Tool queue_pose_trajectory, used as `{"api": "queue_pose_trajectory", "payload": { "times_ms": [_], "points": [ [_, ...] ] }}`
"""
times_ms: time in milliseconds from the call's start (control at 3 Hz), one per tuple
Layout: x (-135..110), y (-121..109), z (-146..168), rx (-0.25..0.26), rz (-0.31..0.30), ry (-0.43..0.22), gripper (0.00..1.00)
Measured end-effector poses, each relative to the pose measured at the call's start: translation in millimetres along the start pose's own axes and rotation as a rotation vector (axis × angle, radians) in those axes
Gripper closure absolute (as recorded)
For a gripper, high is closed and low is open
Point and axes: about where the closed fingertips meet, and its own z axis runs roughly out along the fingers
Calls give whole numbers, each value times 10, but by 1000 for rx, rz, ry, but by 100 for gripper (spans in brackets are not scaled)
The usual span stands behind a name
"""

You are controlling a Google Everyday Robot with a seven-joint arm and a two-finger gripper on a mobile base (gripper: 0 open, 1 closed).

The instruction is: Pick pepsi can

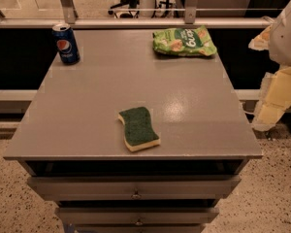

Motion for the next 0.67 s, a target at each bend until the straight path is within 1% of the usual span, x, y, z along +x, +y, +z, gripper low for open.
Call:
{"api": "queue_pose_trajectory", "payload": {
  "times_ms": [333,667],
  "points": [
    [0,0,0,0,0,0,0],
    [-186,-71,167,-12,-14,-52,0]
  ]
}}
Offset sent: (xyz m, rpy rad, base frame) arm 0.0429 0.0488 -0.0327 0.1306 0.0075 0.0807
